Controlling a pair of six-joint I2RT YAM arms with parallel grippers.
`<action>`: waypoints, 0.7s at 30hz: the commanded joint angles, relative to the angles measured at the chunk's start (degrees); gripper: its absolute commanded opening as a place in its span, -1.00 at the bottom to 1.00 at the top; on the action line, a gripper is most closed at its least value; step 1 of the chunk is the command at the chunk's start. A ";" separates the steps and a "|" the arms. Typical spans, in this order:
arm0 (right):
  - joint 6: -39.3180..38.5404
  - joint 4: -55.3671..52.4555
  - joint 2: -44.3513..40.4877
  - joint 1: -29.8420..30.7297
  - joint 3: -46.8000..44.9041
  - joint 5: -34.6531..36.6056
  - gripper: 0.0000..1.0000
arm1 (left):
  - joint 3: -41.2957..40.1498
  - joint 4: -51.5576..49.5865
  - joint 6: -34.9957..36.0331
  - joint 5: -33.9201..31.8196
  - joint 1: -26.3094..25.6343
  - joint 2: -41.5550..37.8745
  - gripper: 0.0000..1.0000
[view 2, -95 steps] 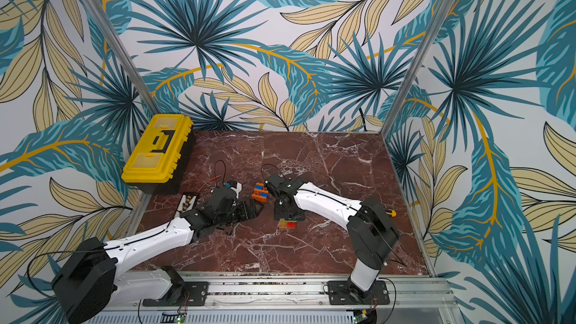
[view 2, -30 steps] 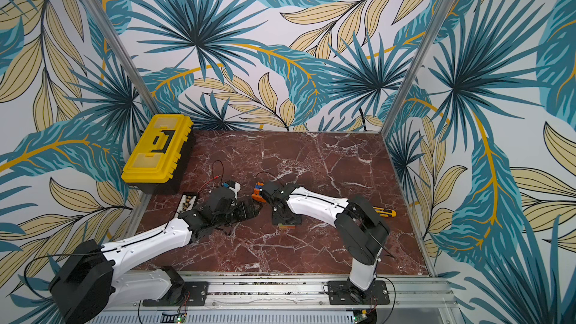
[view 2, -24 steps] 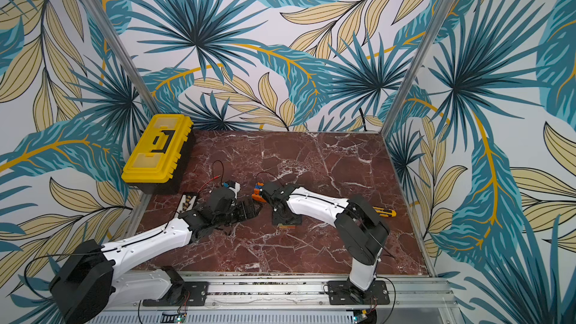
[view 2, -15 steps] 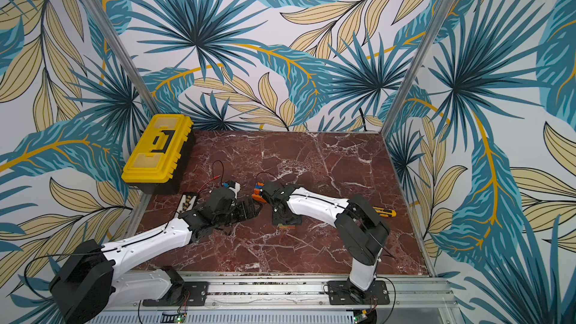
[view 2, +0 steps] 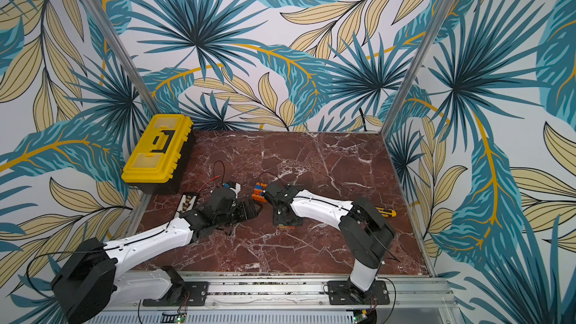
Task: Assemble the number 5 with lego
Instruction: Assemble the lego brick with the lego brick.
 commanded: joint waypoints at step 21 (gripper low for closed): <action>-2.11 -9.97 2.94 -0.57 6.42 -0.09 0.47 | 0.90 -0.80 0.09 0.48 0.25 0.39 1.00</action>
